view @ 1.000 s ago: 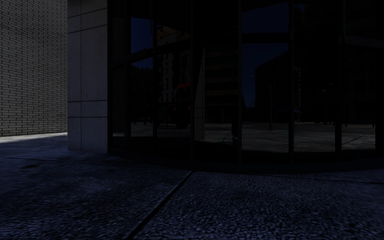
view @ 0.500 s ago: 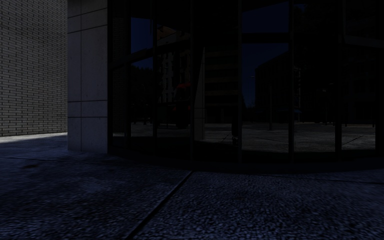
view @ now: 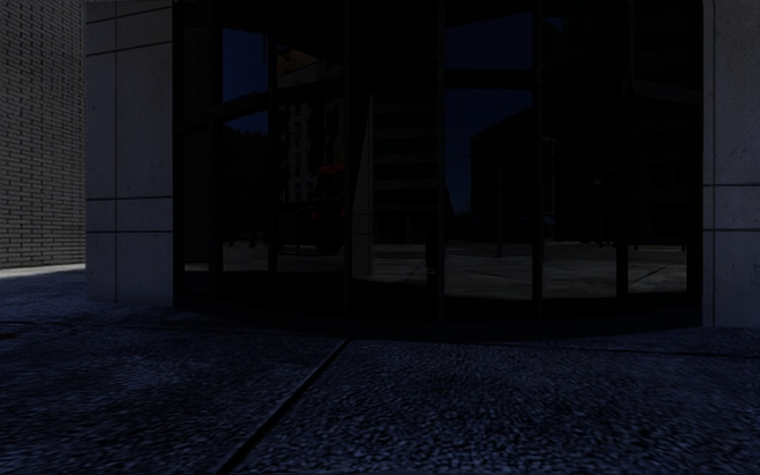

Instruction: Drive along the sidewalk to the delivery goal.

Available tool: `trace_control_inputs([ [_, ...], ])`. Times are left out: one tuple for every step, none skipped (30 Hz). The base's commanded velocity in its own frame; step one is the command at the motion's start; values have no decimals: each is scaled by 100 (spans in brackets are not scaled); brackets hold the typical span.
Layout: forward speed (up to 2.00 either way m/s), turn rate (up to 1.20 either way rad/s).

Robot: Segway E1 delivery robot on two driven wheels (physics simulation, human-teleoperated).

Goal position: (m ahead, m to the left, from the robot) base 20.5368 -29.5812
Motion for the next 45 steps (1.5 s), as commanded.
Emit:
trace_control_inputs([
  [0, -50],
  [0, -50],
  [0, -50],
  [0, -50],
  [0, -50],
  [0, -50],
  [0, -52],
  [0, -53],
  [0, -53],
  [0, -53],
  [0, -53],
  [0, -55],
  [0, -55],
  [0, -58],
  [0, -60],
  [0, -60],
  [0, -60],
  [0, -61],
  [0, -61],
  [0, -61],
  [0, -61],
  [0, -61],
  [0, -61],
  [0, -62],
  [0, -62],
  [0, -62],
  [0, -63],
  [0, -63],
  [0, -63],
  [0, -63],
  [0, -66],
  [0, -69],
  [0, -70],
  [0, -70],
  [1, -70],
  [4, -70],
  [14, -70],
  [14, -70],
  [22, -70],
  [35, -70],
  [57, -70],
  [57, -70],
  [77, -70],
  [88, -70],
  [90, -70],
])
